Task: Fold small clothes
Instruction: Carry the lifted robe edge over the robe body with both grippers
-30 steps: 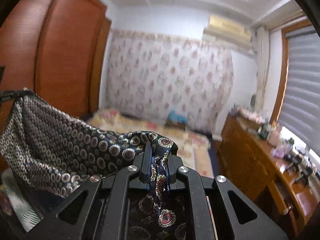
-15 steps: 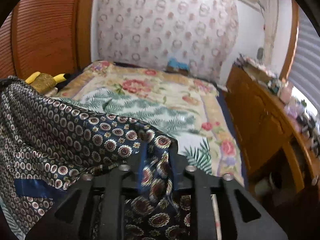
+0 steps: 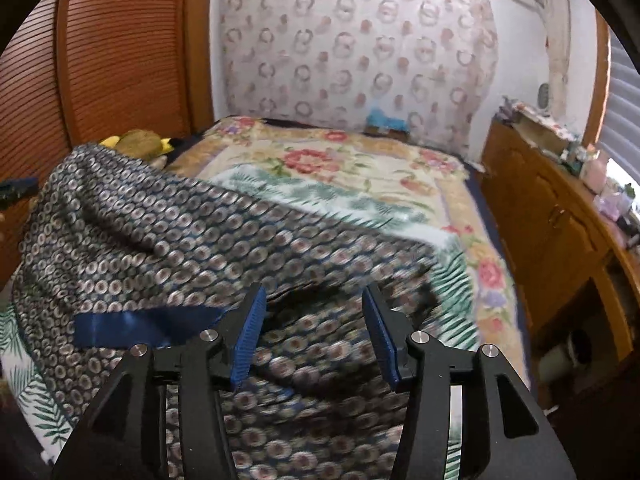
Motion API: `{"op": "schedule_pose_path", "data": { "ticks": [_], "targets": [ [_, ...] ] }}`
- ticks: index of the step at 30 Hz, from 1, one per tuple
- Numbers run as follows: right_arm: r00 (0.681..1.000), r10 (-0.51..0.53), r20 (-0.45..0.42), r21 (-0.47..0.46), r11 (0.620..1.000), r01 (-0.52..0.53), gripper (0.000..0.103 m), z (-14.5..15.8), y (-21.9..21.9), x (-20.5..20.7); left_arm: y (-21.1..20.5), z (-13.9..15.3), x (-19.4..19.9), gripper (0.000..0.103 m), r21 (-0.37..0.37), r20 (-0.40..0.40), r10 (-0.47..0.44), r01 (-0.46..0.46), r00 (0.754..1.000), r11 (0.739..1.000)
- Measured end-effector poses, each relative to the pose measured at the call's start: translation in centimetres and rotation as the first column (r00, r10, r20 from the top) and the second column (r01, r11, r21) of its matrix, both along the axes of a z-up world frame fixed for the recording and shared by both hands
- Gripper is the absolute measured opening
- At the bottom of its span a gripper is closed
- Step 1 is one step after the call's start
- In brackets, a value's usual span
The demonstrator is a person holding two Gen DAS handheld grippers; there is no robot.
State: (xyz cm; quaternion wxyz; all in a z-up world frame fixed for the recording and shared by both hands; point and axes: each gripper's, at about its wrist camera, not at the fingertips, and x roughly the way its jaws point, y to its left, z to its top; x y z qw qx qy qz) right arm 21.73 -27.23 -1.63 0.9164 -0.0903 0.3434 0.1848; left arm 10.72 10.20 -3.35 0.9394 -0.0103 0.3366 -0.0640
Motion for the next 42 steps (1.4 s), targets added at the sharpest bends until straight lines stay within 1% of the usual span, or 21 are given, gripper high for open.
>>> {"op": "schedule_pose_path", "data": {
  "ticks": [4, 7, 12, 15, 19, 26, 28, 29, 30, 31, 32, 36, 40, 41, 42],
  "targets": [
    [0.999, 0.002, -0.046, 0.023, 1.0, -0.001, 0.051, -1.5, 1.4, 0.6, -0.4, -1.4, -1.1, 0.051, -0.008, -0.035, -0.006, 0.006, 0.999, 1.0],
    [0.997, -0.003, -0.076, 0.017, 1.0, 0.004, 0.051, -2.7, 2.4, 1.0, -0.6, -2.2, -1.5, 0.051, -0.012, -0.048, -0.013, 0.013, 0.999, 1.0],
    [0.993, -0.026, -0.115, 0.02, 0.999, 0.028, 0.051, -3.9, 2.4, 1.5, -0.8, -3.3, -1.7, 0.051, -0.029, -0.066, -0.009, 0.007, 0.998, 1.0],
    [0.988, -0.044, -0.147, 0.041, 0.998, 0.05, 0.051, -4.4, 2.1, 1.7, -0.7, -3.9, -1.7, 0.051, -0.037, -0.072, -0.004, 0.001, 0.997, 0.999],
    [0.984, -0.03, -0.176, 0.089, 0.995, 0.046, 0.051, -4.7, 1.9, 1.7, -0.5, -4.5, -1.5, 0.051, -0.043, -0.086, 0.005, -0.009, 0.996, 0.999],
    [0.978, 0.001, -0.207, 0.11, 0.994, 0.022, 0.051, -5.4, 3.0, 1.8, -0.6, -4.9, -1.6, 0.051, -0.046, -0.095, 0.003, -0.007, 0.995, 0.999],
    [0.977, 0.026, -0.21, 0.117, 0.993, -0.001, 0.036, -5.5, 3.4, 1.7, -0.7, -5.0, -1.7, 0.051, -0.045, -0.099, 0.0, -0.004, 0.995, 0.999],
    [0.976, 0.043, -0.213, 0.123, 0.992, -0.017, 0.022, -5.5, 3.6, 1.6, -0.8, -5.1, -1.8, 0.051, -0.044, -0.1, -0.002, -0.003, 0.995, 0.999],
    [0.975, 0.057, -0.213, 0.126, 0.992, -0.031, 0.01, -5.5, 3.7, 1.5, -0.8, -5.1, -1.8, 0.051, -0.043, -0.1, -0.002, -0.002, 0.995, 0.999],
    [0.976, 0.078, -0.202, 0.133, 0.99, -0.051, 0.008, -5.3, 3.9, 1.2, -0.8, -5.1, -1.8, 0.051, -0.043, -0.099, -0.002, -0.003, 0.995, 0.999],
    [0.977, 0.088, -0.193, 0.141, 0.988, -0.061, 0.003, -5.1, 3.9, 0.9, -0.9, -5.1, -1.8, 0.051, -0.044, -0.1, -0.001, -0.003, 0.995, 0.999],
    [0.986, 0.097, -0.139, 0.169, 0.983, -0.073, 0.001, -3.7, 3.6, -0.6, -0.7, -5.2, -1.9, 0.051, -0.056, -0.103, 0.001, -0.007, 0.995, 0.998],
    [0.993, 0.084, -0.079, 0.187, 0.98, -0.068, 0.001, -1.8, 2.9, -3.0, -0.6, -5.3, -2.2, 0.051, -0.059, -0.093, -0.003, -0.002, 0.996, 0.998],
    [0.995, 0.078, -0.068, 0.183, 0.981, -0.064, 0.001, -1.5, 2.7, -3.6, -0.5, -5.3, -2.3, 0.05, -0.061, -0.089, -0.006, 0.0, 0.996, 0.998],
    [0.995, 0.075, -0.06, 0.182, 0.981, -0.063, 0.001, -1.3, 2.6, -4.0, -0.5, -5.3, -2.4, 0.041, -0.064, -0.084, -0.012, 0.006, 0.996, 0.998]
  ]
}}
